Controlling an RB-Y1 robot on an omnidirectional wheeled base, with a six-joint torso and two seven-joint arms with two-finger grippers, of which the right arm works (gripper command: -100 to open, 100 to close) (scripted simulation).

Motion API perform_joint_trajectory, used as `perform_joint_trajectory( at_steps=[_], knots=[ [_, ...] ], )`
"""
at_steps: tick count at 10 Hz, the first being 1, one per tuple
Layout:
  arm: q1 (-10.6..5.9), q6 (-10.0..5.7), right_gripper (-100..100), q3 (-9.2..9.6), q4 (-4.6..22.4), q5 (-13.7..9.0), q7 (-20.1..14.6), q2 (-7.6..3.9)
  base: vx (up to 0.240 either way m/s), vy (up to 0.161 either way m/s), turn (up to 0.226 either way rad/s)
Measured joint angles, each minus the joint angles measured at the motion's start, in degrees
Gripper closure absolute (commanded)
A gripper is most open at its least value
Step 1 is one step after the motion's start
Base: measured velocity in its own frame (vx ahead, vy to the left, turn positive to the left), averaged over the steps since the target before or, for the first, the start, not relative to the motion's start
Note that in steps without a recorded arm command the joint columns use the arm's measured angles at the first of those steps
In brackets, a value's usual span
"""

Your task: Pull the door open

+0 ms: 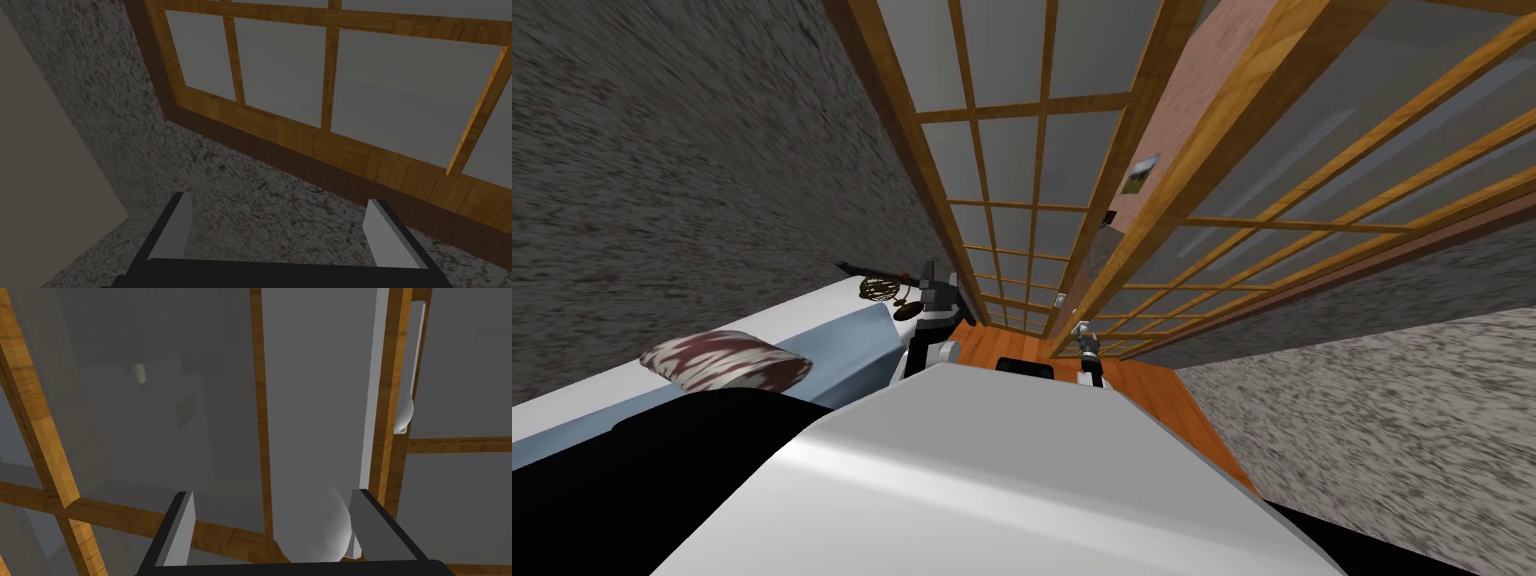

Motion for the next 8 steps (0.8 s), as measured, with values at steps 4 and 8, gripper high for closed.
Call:
perform_joint_trajectory(
  at_steps=[4, 8],
  knots=[
    [2.41, 0.51, 100, 0.16, -0.2, -0.7, -3.4, -1.35, -0.108, 0.011, -0.023],
    [3.55, 1.32, -100, -0.03, 0.5, -2.0, -7.2, -2.63, -0.109, -0.021, 0.005]
  ],
)
